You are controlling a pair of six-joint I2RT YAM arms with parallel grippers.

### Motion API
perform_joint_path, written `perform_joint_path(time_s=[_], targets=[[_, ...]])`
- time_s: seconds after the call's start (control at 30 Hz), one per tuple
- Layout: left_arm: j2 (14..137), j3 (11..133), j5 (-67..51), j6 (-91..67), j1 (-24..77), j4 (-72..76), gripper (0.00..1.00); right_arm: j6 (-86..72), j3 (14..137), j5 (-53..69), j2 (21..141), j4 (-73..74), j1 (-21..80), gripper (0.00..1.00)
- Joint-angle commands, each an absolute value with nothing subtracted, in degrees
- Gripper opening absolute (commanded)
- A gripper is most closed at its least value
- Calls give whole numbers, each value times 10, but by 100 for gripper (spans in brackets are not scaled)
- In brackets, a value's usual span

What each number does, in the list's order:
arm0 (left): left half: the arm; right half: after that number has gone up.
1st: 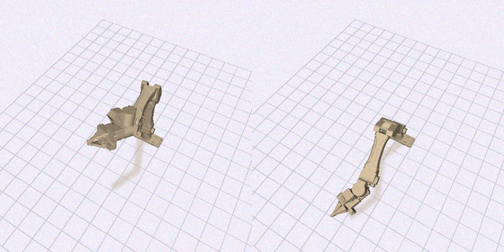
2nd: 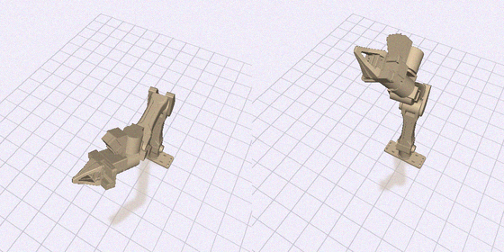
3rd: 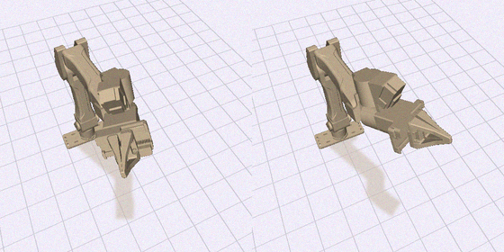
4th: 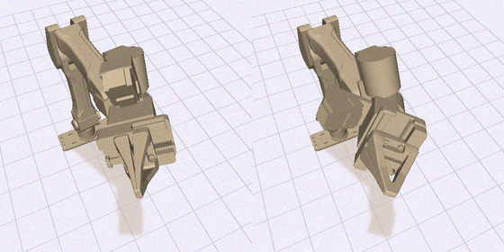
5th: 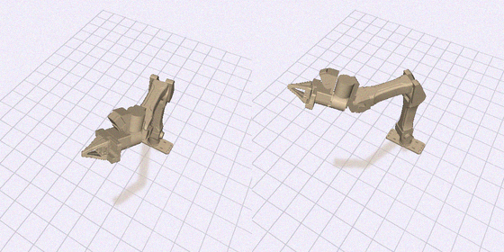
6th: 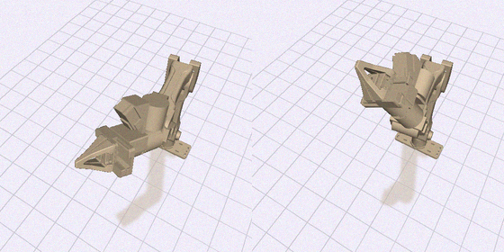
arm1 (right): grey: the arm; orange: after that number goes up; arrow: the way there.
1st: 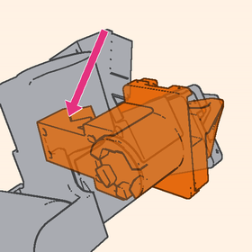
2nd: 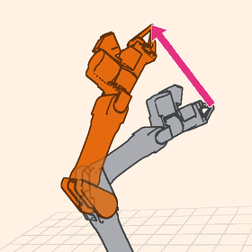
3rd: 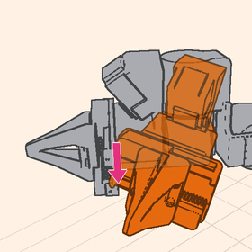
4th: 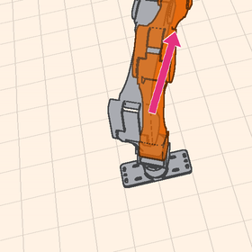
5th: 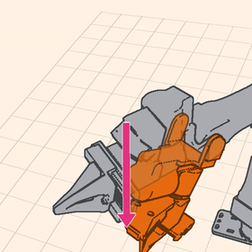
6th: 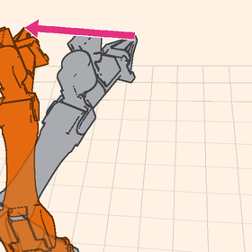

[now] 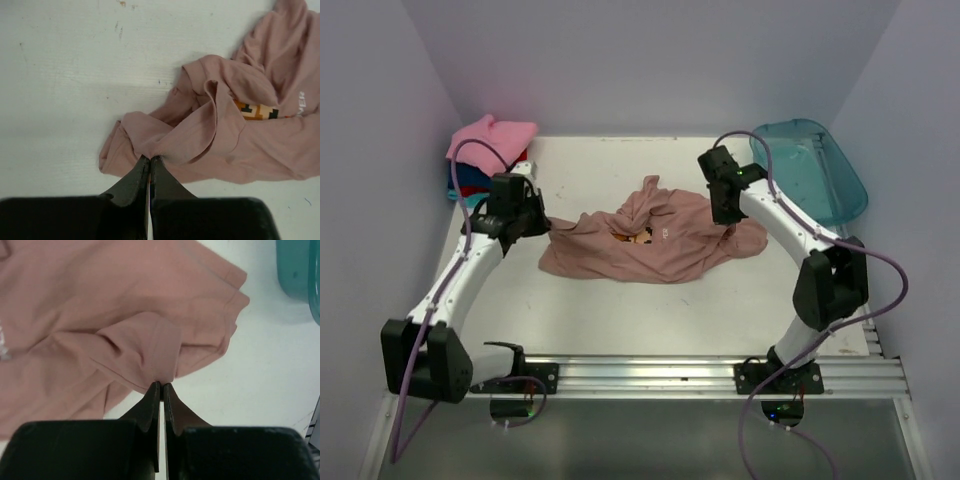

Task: Fold and stack the t-shirts
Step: Flatten out the tshirt

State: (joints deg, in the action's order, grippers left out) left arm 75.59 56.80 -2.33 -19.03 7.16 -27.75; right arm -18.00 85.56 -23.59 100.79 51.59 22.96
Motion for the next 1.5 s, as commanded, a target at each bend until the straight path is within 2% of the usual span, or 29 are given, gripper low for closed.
perform_joint_path(time_s=[0.0,0.27,0.53,0.57,0.6,0.67,0.7,0.73,0.83,0.93,0.97,1.0,1.03,1.07,1.1,1.17,1.2,1.37,1.47], targets=[[659,556,-51,-200,77,-349,0,-194,825,-204,938,590,269,0],[504,559,-93,-248,93,-525,0,-263,728,-155,820,711,337,0],[412,578,-146,-308,100,-642,0,-316,729,-135,709,862,358,0],[410,587,-161,-311,100,-659,0,-322,736,-136,702,892,359,7],[413,597,-174,-309,100,-670,4,-325,744,-148,698,905,359,48],[415,636,-171,-305,100,-685,36,-325,758,-156,680,906,359,81],[419,649,-155,-298,100,-681,85,-325,763,-160,682,903,359,99],[420,658,-147,-296,100,-671,100,-322,766,-173,687,895,359,99],[439,647,-138,-292,102,-579,100,-309,754,-200,723,824,358,99],[482,583,-145,-294,104,-409,100,-307,753,-251,784,711,337,98],[495,566,-148,-294,104,-370,100,-298,754,-245,800,682,324,92],[529,553,-167,-287,104,-333,99,-288,752,-238,829,652,310,80],[552,543,-177,-282,104,-300,95,-284,755,-238,846,625,295,25],[577,538,-182,-277,104,-251,88,-292,759,-243,863,592,261,0],[631,535,-194,-266,105,-225,65,-294,765,-247,881,575,247,0],[691,551,-217,-258,110,-173,41,-281,780,-245,934,525,223,0],[747,555,-237,-254,113,-150,22,-280,791,-245,953,516,218,0],[911,637,-252,-246,165,-90,0,-272,897,-234,1101,510,205,0],[980,664,-239,-256,185,-70,0,-270,938,-211,1161,502,200,0]])
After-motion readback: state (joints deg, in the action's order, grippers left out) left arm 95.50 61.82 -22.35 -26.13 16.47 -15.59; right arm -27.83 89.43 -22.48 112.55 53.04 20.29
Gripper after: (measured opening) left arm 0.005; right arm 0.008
